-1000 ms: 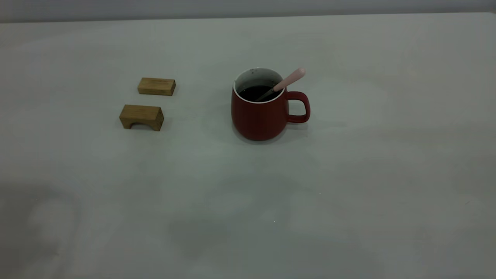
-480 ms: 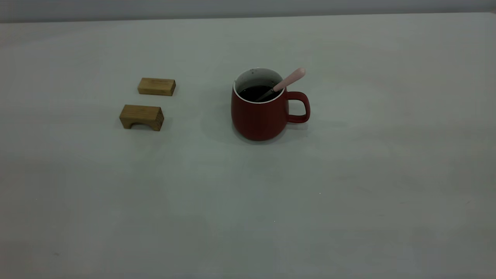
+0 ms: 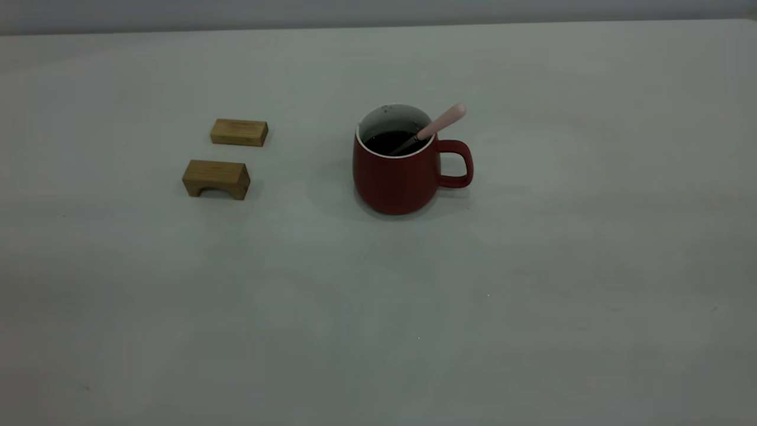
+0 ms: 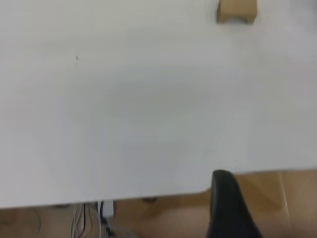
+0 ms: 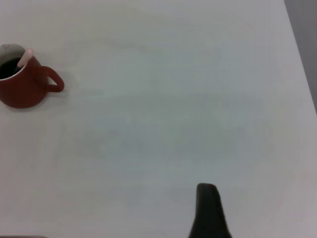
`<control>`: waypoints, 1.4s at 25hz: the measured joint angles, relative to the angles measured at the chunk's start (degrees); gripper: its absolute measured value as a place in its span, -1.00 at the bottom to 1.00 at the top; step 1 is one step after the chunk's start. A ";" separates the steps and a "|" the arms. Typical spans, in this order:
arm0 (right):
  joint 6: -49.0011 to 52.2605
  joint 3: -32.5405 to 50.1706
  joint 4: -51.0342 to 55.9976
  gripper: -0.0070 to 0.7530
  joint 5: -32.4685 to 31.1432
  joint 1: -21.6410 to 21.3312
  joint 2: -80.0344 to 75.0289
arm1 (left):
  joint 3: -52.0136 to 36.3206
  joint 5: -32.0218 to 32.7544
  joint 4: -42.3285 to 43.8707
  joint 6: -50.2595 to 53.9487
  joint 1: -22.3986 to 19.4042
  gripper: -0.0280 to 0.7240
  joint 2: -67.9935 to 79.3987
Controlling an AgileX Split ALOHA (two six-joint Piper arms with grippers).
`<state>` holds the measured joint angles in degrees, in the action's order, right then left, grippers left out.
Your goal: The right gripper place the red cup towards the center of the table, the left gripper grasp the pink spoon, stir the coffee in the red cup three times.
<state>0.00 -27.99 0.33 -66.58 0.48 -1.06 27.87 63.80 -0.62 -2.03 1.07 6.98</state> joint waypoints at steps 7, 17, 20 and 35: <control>0.00 0.00 0.00 0.57 0.00 0.00 0.00 | 0.00 0.43 2.01 2.49 0.00 0.38 -6.73; 0.00 0.00 0.00 0.57 0.00 0.00 0.00 | 0.00 0.77 2.38 2.67 0.00 0.38 -8.03; 0.00 0.00 0.00 0.57 0.00 0.00 0.00 | 0.00 0.77 2.38 2.67 0.00 0.38 -8.03; 0.00 0.00 0.00 0.57 0.00 0.25 0.00 | 0.00 0.79 2.38 2.67 0.00 0.38 -8.03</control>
<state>0.00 -27.99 0.33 -66.58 0.73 -1.06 27.87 64.59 1.76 0.64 1.07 -1.05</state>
